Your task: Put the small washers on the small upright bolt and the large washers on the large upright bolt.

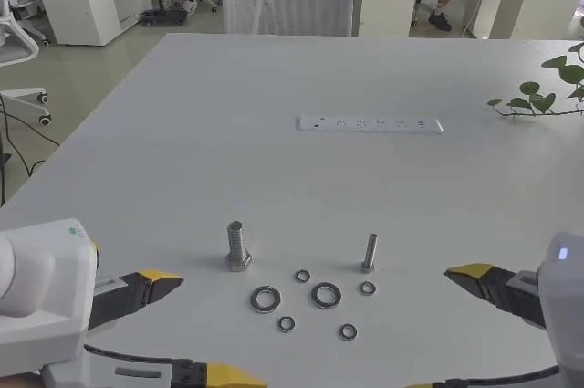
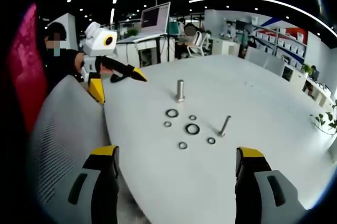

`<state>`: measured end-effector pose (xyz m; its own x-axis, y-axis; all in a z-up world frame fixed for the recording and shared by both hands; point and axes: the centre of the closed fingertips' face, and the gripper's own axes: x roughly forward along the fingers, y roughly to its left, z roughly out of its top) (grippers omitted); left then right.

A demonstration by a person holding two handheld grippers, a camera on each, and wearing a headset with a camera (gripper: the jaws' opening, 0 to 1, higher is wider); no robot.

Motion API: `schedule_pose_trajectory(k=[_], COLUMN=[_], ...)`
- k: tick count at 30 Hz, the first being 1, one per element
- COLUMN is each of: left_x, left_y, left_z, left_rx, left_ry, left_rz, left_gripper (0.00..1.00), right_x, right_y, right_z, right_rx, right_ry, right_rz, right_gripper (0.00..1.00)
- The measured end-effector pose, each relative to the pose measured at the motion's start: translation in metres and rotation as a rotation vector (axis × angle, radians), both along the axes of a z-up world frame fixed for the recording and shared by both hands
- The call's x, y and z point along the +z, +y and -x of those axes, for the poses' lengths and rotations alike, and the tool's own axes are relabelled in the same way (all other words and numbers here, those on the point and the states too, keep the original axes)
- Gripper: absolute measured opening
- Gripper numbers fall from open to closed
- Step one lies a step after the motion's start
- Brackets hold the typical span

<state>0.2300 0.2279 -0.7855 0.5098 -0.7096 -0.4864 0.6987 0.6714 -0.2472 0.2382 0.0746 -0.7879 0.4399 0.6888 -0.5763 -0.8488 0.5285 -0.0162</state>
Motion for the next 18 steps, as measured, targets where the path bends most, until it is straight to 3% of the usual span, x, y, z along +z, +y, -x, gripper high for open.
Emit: schedule_pose_trajectory(k=[18], left_x=[0.002], left_y=[0.0002], left_z=[-0.0013], left_rx=[0.003], left_ry=[-0.011], left_rz=[0.0], left_gripper=[0.95], right_x=[0.0003], right_y=[-0.001], right_z=[0.0004], right_rx=[0.001], right_ry=[-0.003], right_rz=[0.007], right_gripper=[0.92])
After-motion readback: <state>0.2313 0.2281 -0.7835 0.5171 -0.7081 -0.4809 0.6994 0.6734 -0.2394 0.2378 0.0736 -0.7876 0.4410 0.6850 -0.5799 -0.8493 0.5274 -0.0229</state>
